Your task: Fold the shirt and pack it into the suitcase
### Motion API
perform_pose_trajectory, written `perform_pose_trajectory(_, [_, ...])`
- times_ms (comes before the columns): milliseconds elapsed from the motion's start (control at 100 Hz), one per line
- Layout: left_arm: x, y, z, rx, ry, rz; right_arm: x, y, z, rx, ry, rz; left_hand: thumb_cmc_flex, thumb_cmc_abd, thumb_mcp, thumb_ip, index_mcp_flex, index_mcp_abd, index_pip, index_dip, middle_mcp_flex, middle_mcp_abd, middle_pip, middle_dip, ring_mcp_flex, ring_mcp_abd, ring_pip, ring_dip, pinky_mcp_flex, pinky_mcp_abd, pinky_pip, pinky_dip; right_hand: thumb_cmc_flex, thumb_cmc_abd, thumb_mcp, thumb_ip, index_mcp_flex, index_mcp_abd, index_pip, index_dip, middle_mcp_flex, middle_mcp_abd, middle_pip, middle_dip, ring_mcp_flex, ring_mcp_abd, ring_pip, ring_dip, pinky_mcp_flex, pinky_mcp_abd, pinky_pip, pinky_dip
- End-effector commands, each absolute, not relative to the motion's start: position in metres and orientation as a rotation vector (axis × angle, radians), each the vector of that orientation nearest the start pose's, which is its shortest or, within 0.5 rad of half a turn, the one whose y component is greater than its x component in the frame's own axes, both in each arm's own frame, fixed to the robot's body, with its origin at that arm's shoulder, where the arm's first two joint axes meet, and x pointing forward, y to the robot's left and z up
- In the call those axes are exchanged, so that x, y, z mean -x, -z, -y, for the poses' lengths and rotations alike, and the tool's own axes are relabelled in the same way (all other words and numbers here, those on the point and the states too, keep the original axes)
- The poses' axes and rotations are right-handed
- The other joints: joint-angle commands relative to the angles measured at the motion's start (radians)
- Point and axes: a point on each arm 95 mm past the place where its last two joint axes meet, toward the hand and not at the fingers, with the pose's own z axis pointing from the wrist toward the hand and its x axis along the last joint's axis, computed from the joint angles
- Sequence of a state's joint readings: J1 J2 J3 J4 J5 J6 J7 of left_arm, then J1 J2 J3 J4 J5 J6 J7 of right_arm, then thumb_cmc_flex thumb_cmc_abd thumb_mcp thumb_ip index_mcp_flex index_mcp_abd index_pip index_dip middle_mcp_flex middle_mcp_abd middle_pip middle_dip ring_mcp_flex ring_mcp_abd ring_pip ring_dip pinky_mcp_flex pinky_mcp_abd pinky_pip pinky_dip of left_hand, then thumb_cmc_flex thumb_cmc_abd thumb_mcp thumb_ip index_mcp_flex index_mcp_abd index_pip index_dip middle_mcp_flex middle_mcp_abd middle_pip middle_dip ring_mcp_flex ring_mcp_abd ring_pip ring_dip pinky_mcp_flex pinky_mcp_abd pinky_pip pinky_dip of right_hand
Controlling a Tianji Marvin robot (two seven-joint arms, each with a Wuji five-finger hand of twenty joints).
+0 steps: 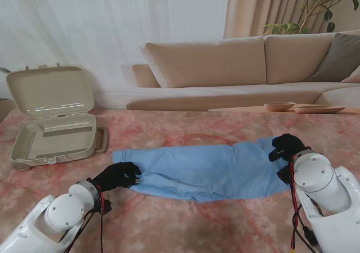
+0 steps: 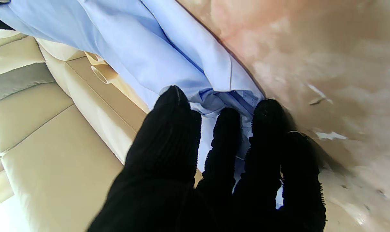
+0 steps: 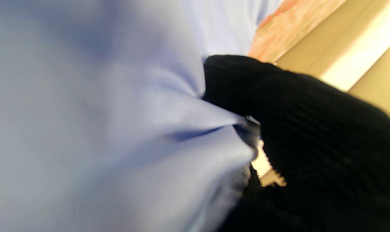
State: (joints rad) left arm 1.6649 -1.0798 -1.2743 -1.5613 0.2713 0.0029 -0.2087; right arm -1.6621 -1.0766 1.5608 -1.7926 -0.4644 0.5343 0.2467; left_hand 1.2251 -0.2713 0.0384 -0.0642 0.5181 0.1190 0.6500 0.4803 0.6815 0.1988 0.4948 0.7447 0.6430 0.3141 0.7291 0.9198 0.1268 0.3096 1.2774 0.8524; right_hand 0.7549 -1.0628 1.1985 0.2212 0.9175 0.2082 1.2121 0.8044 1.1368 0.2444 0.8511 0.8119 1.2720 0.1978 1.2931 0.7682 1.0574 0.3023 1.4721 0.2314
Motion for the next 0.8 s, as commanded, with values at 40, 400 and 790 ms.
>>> perform_pose_trajectory(40, [-0.358,0.401,-0.018,2.188,1.644,-1.33,-0.397,0.263,0.112,-2.064,-1.297,-0.836,0.04,0.01,-0.018,0.014,0.008,0.006,0.01,-0.011,0.006,-0.001,0.005,0.007,-0.025,0.036,-0.043,-0.015,0.015,0.077,-0.15,-0.007,0.073,0.003,0.094,0.087,0.023,-0.002,0.035,0.017,0.014,0.099,0.046,0.011,0.034,-0.035,0.05,0.021,-0.008,-0.013,-0.003,-0.11])
perform_pose_trajectory(400, [-0.37,0.404,-0.004,2.202,1.699,-1.338,-0.405,0.237,0.076,-2.04,-1.445,-0.857,0.04,0.01,-0.018,0.014,0.009,0.007,0.009,-0.011,0.005,0.002,0.006,0.005,-0.028,0.039,-0.043,-0.015,0.013,0.077,-0.151,-0.008,0.074,-0.004,0.094,0.087,0.028,0.001,0.038,0.02,0.023,0.1,0.049,0.007,0.035,-0.037,0.057,0.021,-0.005,-0.011,0.003,-0.117])
perform_pose_trajectory(790, [-0.377,0.41,0.013,2.223,1.765,-1.353,-0.423,0.218,0.023,-2.073,-1.579,-0.894,0.041,0.009,-0.018,0.014,0.009,0.007,0.008,-0.011,0.007,0.0,0.007,0.005,-0.027,0.038,-0.042,-0.015,0.013,0.077,-0.15,-0.008,0.073,-0.005,0.093,0.087,0.031,0.001,0.038,0.018,0.027,0.099,0.048,0.005,0.035,-0.038,0.063,0.022,-0.005,-0.009,0.007,-0.118])
